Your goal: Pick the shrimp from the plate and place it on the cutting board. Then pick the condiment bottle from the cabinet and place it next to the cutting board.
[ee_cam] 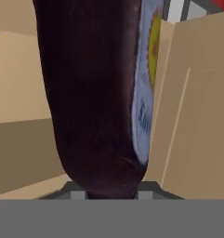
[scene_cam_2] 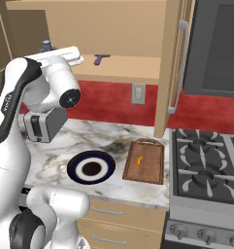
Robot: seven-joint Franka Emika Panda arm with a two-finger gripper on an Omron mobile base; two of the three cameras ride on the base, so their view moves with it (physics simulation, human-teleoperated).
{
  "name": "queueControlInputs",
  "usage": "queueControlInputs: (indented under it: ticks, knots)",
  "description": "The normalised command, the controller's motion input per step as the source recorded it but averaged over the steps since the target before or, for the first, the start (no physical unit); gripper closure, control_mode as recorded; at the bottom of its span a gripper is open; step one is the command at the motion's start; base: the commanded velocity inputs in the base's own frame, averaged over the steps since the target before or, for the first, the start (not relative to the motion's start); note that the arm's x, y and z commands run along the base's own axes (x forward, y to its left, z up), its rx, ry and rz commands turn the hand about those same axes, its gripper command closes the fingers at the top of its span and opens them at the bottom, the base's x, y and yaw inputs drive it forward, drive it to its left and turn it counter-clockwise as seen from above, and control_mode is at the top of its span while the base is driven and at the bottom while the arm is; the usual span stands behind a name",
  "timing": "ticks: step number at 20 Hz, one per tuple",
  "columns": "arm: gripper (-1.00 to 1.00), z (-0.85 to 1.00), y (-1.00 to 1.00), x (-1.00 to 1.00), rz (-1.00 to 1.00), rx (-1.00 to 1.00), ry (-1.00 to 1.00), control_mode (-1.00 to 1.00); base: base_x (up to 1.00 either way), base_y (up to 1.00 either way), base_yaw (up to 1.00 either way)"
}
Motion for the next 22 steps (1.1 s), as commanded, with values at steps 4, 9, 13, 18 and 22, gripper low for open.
queueControlInputs:
  ticks: [4,9,13,18,22]
  knots:
    - [1.0,0.0,-0.15,-0.45,-0.03,0.0,0.0,-1.0,0.0,0.0,0.0]
    - [1.0,-0.06,-0.21,-0.38,-0.02,0.0,0.0,-1.0,0.0,0.0,0.0]
    - [1.0,-0.15,-0.25,-0.36,-0.01,0.0,0.0,-1.0,0.0,0.0,0.0]
    - [1.0,-0.25,-0.27,-0.32,0.0,0.0,0.0,-1.0,0.0,0.0,0.0]
    - [1.0,-0.36,-0.24,-0.25,0.0,0.0,0.0,-1.0,0.0,0.0,0.0]
